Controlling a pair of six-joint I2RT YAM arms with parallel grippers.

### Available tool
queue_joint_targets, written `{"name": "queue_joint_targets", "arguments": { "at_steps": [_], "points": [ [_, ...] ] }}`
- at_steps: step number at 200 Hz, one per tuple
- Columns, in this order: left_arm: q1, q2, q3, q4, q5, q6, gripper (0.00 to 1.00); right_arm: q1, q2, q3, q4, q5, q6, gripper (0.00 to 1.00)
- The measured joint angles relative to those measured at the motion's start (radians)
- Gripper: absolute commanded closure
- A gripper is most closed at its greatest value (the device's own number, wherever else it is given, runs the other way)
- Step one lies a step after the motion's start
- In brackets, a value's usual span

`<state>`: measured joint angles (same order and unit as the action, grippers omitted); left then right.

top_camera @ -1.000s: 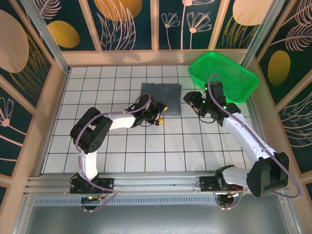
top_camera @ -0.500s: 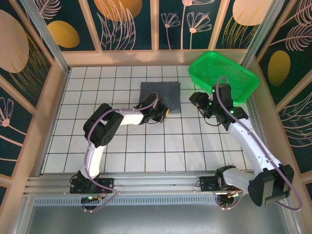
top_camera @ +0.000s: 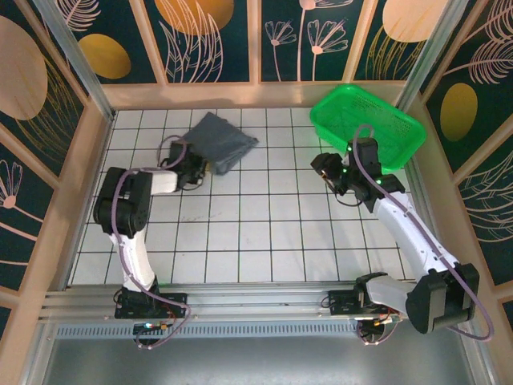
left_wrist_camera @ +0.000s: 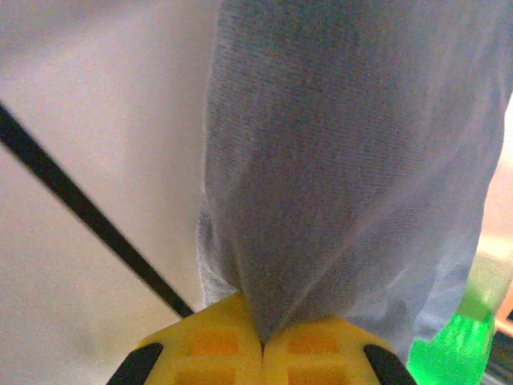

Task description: Fold and stack the t-shirts

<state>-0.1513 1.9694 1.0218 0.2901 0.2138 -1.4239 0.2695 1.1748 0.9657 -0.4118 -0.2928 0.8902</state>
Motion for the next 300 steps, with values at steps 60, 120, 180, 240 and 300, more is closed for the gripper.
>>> {"name": "queue_joint_targets", "arguments": {
  "at_steps": [60, 120, 180, 240, 300],
  "points": [
    [0.283, -0.021, -0.006, -0.046, 0.083, 0.246, 1.00, 0.000, 0.025, -0.044, 0.068, -0.025, 0.000, 0.49],
    [0.375, -0.035, -0.061, 0.027, 0.089, 0.166, 1.00, 0.000, 0.006, -0.119, 0.095, -0.025, 0.000, 0.49],
    [0.246, -0.035, -0.054, 0.078, 0.044, 0.033, 1.00, 0.000, -0.088, -0.208, 0.095, -0.022, 0.008, 0.49],
    [0.230, -0.009, 0.016, 0.100, 0.035, 0.005, 0.89, 0.000, -0.107, -0.214, 0.095, -0.023, 0.007, 0.44],
    [0.230, -0.137, 0.016, -0.100, -0.050, 0.117, 0.01, -0.001, -0.107, -0.210, 0.092, -0.023, -0.024, 0.01]
  ]
}}
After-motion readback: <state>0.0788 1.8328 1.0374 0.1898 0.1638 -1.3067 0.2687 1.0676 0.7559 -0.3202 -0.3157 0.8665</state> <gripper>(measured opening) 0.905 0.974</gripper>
